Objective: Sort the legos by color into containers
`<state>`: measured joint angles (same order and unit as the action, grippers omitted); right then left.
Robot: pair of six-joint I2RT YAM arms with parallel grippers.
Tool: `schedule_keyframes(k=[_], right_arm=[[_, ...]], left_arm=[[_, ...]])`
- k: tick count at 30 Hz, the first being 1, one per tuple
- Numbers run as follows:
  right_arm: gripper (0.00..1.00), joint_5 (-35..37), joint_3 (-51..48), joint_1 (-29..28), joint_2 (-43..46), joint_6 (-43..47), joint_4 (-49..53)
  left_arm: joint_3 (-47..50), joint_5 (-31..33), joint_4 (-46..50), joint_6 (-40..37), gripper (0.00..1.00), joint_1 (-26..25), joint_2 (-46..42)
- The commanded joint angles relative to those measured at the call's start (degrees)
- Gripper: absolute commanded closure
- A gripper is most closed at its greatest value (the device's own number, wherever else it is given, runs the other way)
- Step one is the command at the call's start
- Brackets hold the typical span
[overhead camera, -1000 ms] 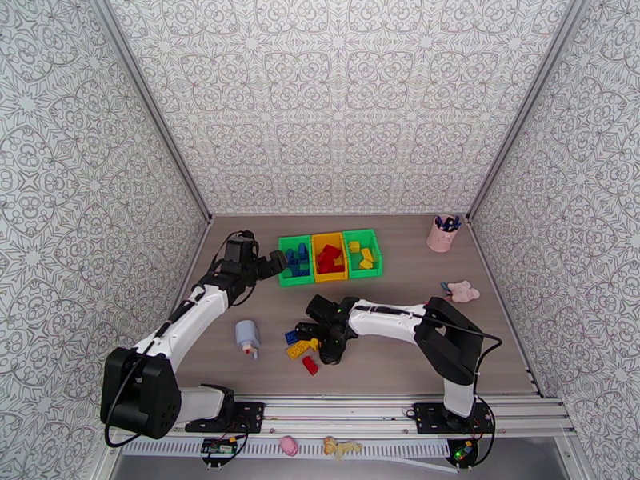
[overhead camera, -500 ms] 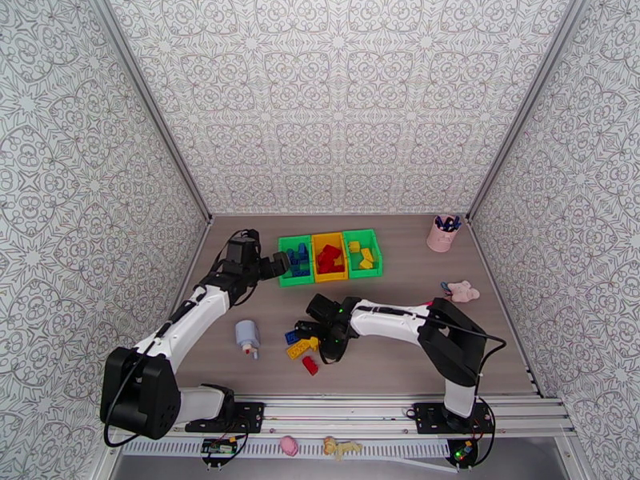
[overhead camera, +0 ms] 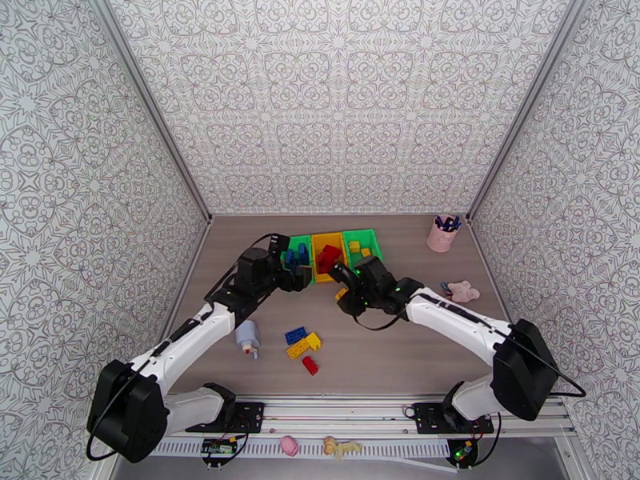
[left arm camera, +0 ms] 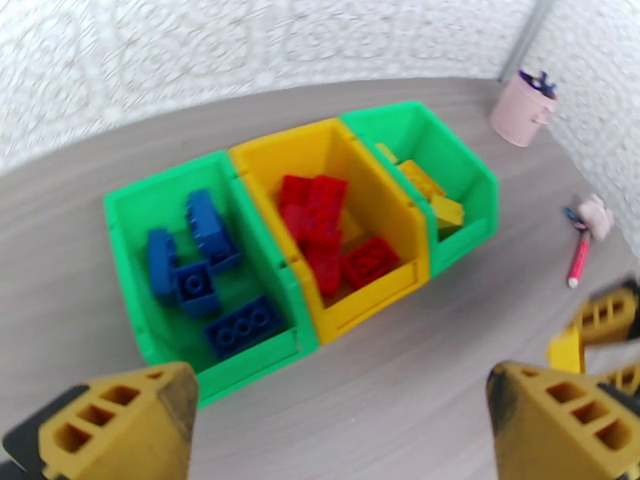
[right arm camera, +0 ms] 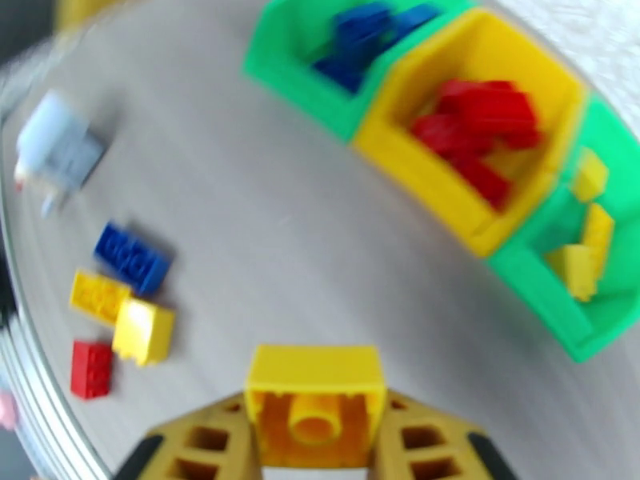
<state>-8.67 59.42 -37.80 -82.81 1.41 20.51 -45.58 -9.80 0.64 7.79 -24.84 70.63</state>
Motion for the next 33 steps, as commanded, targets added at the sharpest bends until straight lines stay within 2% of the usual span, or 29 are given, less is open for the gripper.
schedule_keyframes(k=[1, 5, 10, 19, 24, 29, 33], right_arm=[[0.78, 0.98, -1.98, 3.52, 2.32, -6.41, -8.50], [0.79, 2.20, -0.70, 8.38, 1.03, -9.86, -12.05], [0.78, 6.32, 5.11, 10.50, -6.31, -10.51, -12.06], [0.78, 10.75, 16.72, 11.95, -21.37, -12.84, -9.68], [0.78, 10.60, 20.85, 12.64, -27.79, -13.71, -9.96], [0.71, 10.86, 24.47, 13.17, -30.92, -13.15, -9.36], [0.57, 10.71, 24.27, 13.20, -29.41, -12.65, -9.61]], left_arm=[[2.93, -4.07, -7.14, -6.70, 0.00, -1.90, -1.59], [5.47, -6.80, -10.38, -12.04, 0.00, -4.69, -2.28], [6.23, -7.96, -9.35, -21.88, 0.00, -9.01, -2.05], [6.45, -10.09, -10.02, -23.06, 0.00, -11.19, -0.68], [6.38, -10.41, -9.73, -23.17, 0.00, -11.45, -0.65], [6.28, -10.53, -9.01, -23.65, 0.00, -11.46, -0.93], [6.45, -10.48, -8.22, -23.66, 0.00, -11.46, -1.60]])
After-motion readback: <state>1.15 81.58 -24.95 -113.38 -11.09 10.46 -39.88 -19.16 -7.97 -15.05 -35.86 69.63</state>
